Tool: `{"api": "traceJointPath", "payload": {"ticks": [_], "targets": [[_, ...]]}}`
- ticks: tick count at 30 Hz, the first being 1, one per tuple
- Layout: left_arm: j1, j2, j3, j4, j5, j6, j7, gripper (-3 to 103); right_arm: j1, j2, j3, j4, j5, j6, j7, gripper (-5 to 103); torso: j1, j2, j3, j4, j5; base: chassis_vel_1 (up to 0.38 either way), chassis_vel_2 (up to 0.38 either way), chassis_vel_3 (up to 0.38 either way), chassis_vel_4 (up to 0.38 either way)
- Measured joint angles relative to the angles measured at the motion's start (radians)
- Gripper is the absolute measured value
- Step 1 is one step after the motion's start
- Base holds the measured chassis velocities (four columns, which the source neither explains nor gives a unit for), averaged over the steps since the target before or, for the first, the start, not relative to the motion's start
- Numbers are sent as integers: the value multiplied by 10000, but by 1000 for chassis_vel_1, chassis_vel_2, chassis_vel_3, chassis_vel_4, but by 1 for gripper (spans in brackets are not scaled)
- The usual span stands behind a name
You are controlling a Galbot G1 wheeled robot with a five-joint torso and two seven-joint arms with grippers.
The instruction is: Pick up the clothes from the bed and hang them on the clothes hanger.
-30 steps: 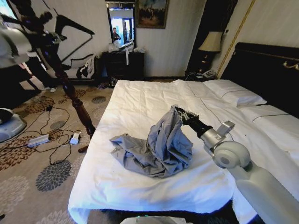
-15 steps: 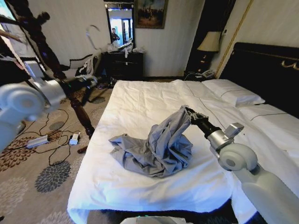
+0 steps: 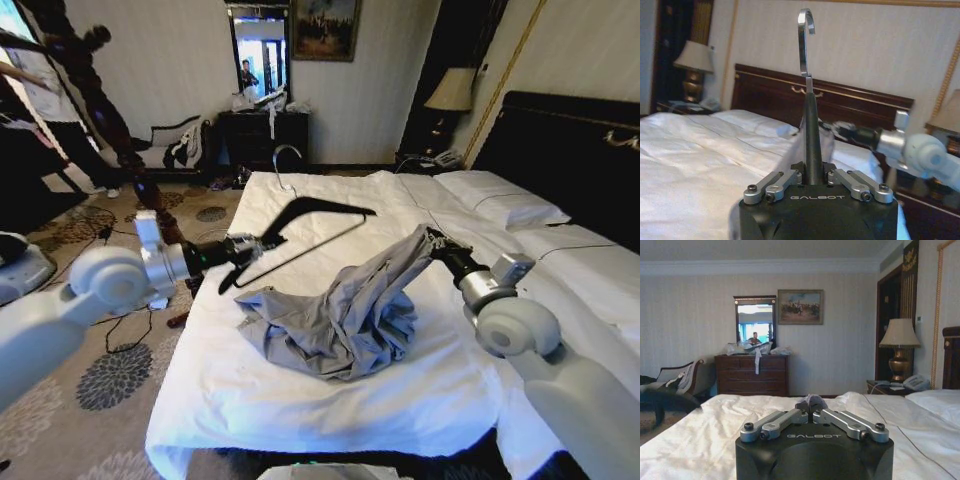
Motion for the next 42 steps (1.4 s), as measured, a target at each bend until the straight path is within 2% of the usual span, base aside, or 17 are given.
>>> {"api": "traceJointPath", "payload": {"ticks": [4, 13, 24, 28, 32, 36, 42], "targets": [[358, -134, 31, -200, 196, 30, 75, 16, 216, -77, -95, 157, 181, -1, 88, 0, 0, 0, 0, 2, 1, 0, 0, 0, 0], [1047, -959, 274, -166, 952, 58, 43, 16, 487, 110, -344, 627, 453, 351, -103, 0, 0, 0, 0, 1, 0, 0, 0, 0, 0], [1930, -2044, 227, 691, 2264, -5, 7, 16, -39, 338, -283, 1312, 62, 1250, -1137, 0, 0, 0, 0, 0, -3, 0, 0, 0, 0], [1886, -2225, 117, 1227, 2582, -127, 15, 16, -223, 355, -180, 1462, 55, 1497, -1390, 0, -1, 0, 0, 2, -3, 0, 0, 0, 0], [1607, -2348, 101, 1557, 2568, -183, -17, 16, -306, 424, -181, 1573, 36, 1701, -1720, 0, 0, 0, 0, 0, -2, 0, 0, 0, 0], [1640, -2391, 150, 1457, 2494, -185, -92, 16, -324, 490, -275, 1602, -59, 1843, -2017, 0, 0, 0, 0, 0, 0, 0, 0, 0, 0], [2372, -2336, 190, 981, 2795, -175, -145, 16, -261, 511, -310, 1448, -94, 2052, -2268, 0, 0, 0, 0, 2, -1, 0, 0, 0, 0]]}}
